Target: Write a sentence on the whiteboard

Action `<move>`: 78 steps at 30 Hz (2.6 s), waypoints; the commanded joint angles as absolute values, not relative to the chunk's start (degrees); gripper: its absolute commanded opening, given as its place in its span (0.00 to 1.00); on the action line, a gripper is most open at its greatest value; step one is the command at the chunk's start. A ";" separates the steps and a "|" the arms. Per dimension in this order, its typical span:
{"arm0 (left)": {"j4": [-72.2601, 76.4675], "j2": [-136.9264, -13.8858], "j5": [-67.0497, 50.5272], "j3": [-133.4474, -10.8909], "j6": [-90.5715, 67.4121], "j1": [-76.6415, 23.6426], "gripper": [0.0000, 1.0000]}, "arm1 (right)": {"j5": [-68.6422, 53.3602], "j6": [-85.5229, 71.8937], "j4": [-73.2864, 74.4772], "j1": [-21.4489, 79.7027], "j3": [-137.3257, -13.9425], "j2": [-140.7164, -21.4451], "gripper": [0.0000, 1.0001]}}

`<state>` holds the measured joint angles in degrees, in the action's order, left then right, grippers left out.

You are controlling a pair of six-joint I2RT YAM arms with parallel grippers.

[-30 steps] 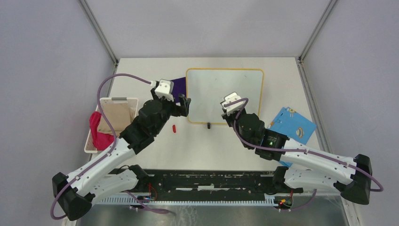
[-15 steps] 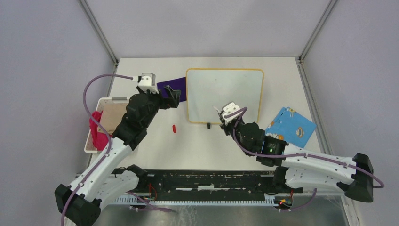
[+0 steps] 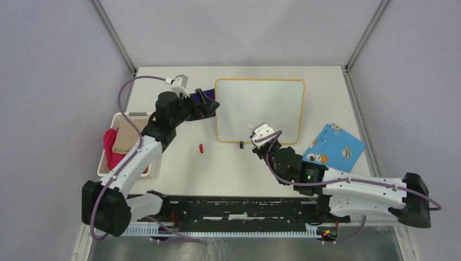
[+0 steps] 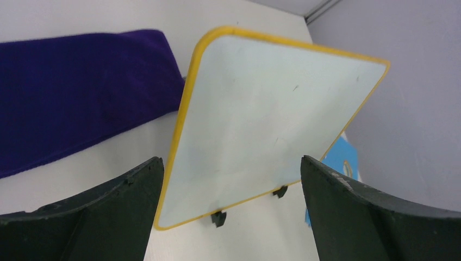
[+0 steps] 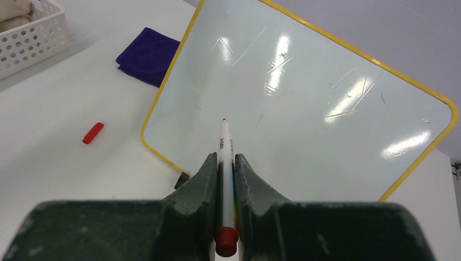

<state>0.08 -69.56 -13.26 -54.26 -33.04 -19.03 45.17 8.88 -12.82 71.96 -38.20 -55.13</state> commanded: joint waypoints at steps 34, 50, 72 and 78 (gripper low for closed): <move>21.57 -79.59 -30.13 -47.40 -26.72 -11.44 1.00 | 46.38 10.02 -13.36 72.18 -34.97 -45.07 0.00; 34.43 -90.73 -42.35 -47.65 -33.31 -10.95 1.00 | 46.54 9.32 -12.81 72.15 -34.80 -44.57 0.00; 19.78 -70.91 2.25 -48.28 -35.56 -10.55 0.98 | 45.82 9.84 -13.89 72.15 -35.16 -44.74 0.00; 13.46 -75.07 -13.69 -54.43 -27.96 -10.55 1.00 | 45.64 9.40 -13.36 72.15 -34.91 -44.16 0.00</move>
